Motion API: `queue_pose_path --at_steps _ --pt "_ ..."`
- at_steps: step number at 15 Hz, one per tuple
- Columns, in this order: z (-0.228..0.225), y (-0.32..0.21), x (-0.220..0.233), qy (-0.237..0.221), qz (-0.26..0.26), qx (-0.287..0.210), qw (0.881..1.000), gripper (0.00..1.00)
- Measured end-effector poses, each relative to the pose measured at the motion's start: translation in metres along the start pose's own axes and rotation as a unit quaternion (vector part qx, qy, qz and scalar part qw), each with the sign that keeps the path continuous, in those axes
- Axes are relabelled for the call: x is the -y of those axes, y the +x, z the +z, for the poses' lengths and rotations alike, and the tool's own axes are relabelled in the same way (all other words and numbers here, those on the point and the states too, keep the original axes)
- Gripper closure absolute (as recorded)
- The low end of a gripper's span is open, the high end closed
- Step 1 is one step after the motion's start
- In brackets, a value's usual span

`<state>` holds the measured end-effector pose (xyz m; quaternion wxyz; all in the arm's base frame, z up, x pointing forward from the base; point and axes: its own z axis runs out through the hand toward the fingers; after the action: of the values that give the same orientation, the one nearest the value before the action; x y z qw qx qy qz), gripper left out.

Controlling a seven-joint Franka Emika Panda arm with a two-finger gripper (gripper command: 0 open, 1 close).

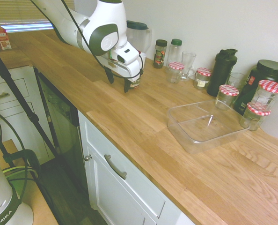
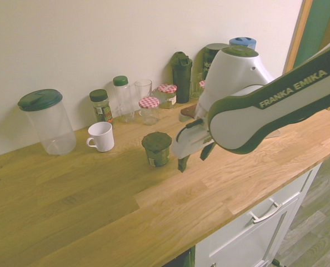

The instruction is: Put the cereal into the container

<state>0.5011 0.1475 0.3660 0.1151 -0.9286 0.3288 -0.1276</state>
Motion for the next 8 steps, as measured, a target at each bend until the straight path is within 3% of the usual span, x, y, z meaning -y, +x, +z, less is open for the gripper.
queue_pose_path --at_steps 8 --pt "0.043 0.000 0.035 0.020 -0.024 -0.027 0.999 0.00"
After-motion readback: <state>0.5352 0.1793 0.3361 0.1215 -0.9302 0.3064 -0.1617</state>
